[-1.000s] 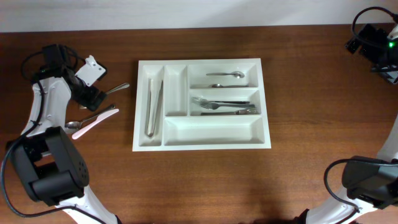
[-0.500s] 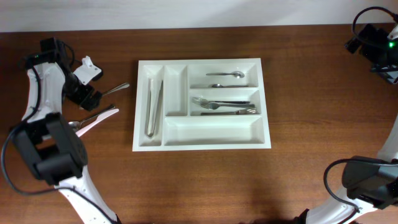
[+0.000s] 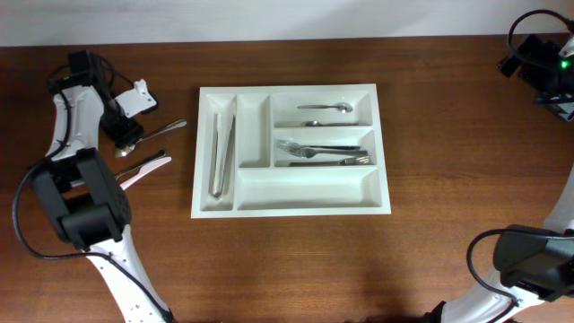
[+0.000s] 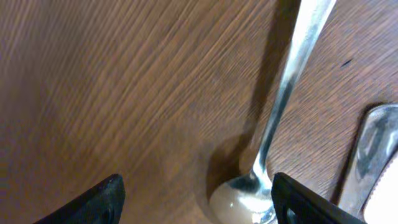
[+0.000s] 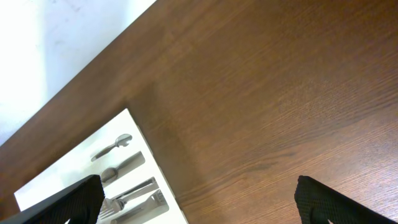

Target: Pack container

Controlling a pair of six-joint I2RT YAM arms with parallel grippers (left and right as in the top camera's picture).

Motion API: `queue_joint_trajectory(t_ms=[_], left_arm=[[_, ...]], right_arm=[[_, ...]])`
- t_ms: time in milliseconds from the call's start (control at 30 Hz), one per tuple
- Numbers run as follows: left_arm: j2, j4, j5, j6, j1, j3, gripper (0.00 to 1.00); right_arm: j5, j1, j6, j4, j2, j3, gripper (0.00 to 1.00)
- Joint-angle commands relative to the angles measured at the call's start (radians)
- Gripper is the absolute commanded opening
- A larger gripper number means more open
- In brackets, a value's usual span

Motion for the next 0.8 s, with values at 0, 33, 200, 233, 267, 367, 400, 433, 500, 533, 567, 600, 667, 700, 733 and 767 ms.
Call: queue_joint_trajectory(t_ms=[0,33,200,233,267,367,400,433,500,533,567,600,667,700,733,767], left_arm=[[-0.002,0.001,0.004,0.079,-0.015,0.018,0.78],[-0.002,0.001,0.005,0.080,-0.016,0.018,0.78],[-0.001,0.000,0.043,0.092,-0.016,0.018,0.77],[0.001,0.000,0.053,0.092,-0.016,0.018,0.77],[0.004,-0.001,0.058,0.091,-0.016,0.018,0.76],[0.017,-0.024,0.057,0.091,-0.019,0.017,0.75],[0.024,-0.031,0.057,0.091,-0.019,0.017,0.74],[0.029,-0.043,0.057,0.091,-0.019,0.017,0.74],[0.041,-0.058,0.056,0.091,-0.019,0.016,0.73],[0.046,-0.065,0.056,0.091,-0.019,0.016,0.73],[0.051,-0.070,0.056,0.091,-0.019,0.016,0.73],[0.059,-0.073,0.056,0.091,-0.019,0.016,0.73],[0.072,-0.081,0.056,0.091,-0.019,0.016,0.73],[0.079,-0.083,0.056,0.091,-0.019,0.016,0.72],[0.084,-0.086,0.056,0.091,-0.019,0.016,0.71],[0.091,-0.087,0.056,0.091,-0.019,0.016,0.70]], right_arm=[[0.013,-0.007,-0.003,0.000,0.002,-0.001,0.99],[0.013,-0.007,-0.003,0.000,0.002,-0.001,0.99],[0.013,-0.007,-0.003,0.000,0.002,-0.001,0.99],[0.013,-0.007,-0.003,0.000,0.002,-0.001,0.99],[0.013,-0.007,-0.003,0.000,0.002,-0.001,0.99],[0.013,-0.007,-0.003,0.000,0.002,-0.001,0.99],[0.013,-0.007,-0.003,0.000,0.002,-0.001,0.99],[0.013,-0.007,-0.003,0.000,0.002,-0.001,0.99],[0.013,-0.007,-0.003,0.000,0.002,-0.001,0.99],[0.013,-0.007,-0.003,0.000,0.002,-0.001,0.99],[0.013,-0.007,-0.003,0.000,0.002,-0.001,0.99],[0.013,-0.007,-0.003,0.000,0.002,-0.001,0.99],[0.013,-0.007,-0.003,0.000,0.002,-0.001,0.99],[0.013,-0.007,-0.003,0.000,0.002,-0.001,0.99],[0.013,-0.007,-0.003,0.000,0.002,-0.001,0.99],[0.013,-0.007,-0.003,0.000,0.002,-0.001,0.98]])
